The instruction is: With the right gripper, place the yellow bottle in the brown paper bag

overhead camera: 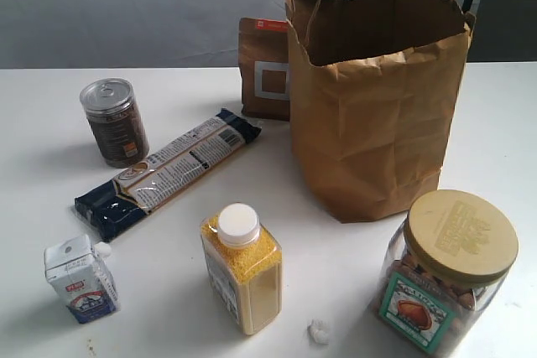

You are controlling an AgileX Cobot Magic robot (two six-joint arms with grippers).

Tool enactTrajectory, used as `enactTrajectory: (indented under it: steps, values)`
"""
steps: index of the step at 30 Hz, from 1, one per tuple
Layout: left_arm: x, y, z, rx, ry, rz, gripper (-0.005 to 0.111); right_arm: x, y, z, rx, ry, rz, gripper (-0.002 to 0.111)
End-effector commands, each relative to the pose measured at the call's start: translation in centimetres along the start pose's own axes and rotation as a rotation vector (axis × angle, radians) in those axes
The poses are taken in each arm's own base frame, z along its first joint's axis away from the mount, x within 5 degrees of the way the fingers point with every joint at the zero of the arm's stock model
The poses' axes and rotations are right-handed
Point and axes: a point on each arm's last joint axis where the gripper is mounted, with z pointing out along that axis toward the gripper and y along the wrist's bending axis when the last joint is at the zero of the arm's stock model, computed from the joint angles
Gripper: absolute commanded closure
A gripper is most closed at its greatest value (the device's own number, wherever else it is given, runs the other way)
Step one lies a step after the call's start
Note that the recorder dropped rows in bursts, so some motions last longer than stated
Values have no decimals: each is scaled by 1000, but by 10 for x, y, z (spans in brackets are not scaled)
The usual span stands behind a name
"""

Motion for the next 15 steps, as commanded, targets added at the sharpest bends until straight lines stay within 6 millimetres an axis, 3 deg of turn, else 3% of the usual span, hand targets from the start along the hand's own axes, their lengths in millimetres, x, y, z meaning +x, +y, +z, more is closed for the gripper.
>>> enactTrajectory:
  steps: [1, 5, 8, 12, 15]
  values:
    - [1, -1, 0, 4, -5, -9, 107, -22, 15, -7, -131, 72, -75, 108]
    - [1, -1, 0, 4, -5, -9, 107, -35, 24, 1, -193, 140, -125, 102]
    - [1, -1, 0, 4, -5, -9, 107, -36, 34, 13, -235, 230, -131, 84]
    - [1, -1, 0, 4, -5, -9, 107, -37, 52, 39, -242, 346, -119, 49]
    - [1, -1, 0, 4, -5, -9, 107, -35, 74, 66, -249, 411, -162, 37]
